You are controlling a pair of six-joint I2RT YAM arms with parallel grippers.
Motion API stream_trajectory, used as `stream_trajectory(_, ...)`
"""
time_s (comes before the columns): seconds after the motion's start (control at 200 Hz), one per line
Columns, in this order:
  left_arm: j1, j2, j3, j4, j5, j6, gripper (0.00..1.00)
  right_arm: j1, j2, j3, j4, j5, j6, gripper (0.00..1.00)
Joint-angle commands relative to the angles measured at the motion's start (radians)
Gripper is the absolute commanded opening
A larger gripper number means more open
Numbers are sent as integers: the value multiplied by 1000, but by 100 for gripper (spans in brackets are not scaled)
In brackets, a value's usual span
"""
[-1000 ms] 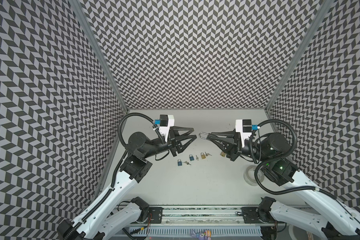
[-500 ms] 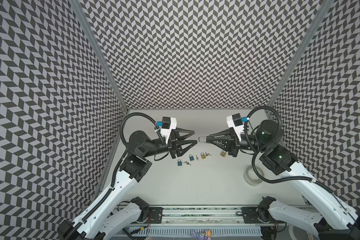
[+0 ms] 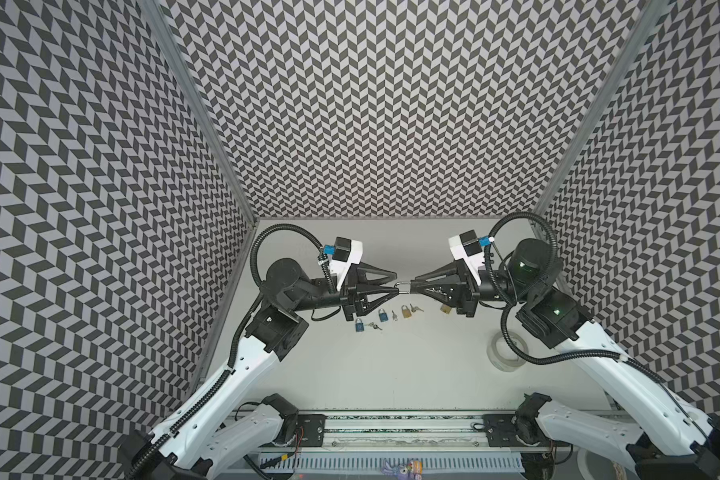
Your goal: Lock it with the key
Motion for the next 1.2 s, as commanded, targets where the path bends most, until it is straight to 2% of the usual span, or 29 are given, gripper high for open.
stream_trajectory(0.0,-13,9,17,11,23,12,33,-2,0,14,74,-25,10,0)
stream_trajectory(0.095,-16,9,17,10,20,14,32,-1,-5,12,81,-24,13,0)
stream_trajectory(0.19,-16,8,17,8,16,16,26,-2,-7,8,85,-27,15,0)
stream_trajectory(0.491,-18,9,23,0,18,25,0,-1,-9,-3,89,-22,10,0)
stream_trajectory(0.761,-37,19,21,29,26,18,0,-1,16,8,40,-12,-33,0)
stream_trajectory(1.056,-174,86,28,63,-11,26,0,24,79,-4,75,-33,-23,0)
stream_trajectory(1.197,-186,97,30,74,-20,25,0,27,77,-7,60,-24,-38,0)
